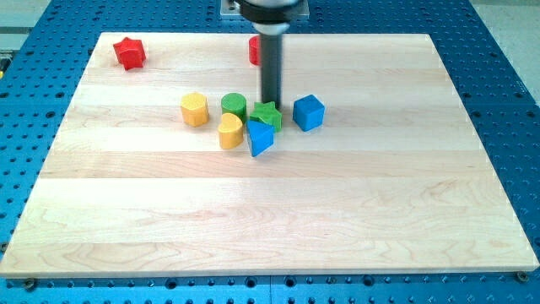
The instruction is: Slide the green star horizontally to the red circle
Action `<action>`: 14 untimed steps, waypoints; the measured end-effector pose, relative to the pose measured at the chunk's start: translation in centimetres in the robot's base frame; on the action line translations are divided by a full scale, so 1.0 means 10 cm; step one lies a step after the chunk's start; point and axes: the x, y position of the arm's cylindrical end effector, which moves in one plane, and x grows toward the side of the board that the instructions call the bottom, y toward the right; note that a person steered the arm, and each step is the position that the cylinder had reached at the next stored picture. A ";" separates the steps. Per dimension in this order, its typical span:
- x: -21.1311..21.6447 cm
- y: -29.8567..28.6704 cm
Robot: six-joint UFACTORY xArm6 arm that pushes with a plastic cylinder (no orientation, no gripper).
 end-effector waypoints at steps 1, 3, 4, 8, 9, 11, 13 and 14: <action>0.27 0.00; 1.27 -0.22; 0.97 -0.47; -0.58 -0.38; -0.71 0.40; -0.51 0.66; -0.58 1.40; -0.57 1.16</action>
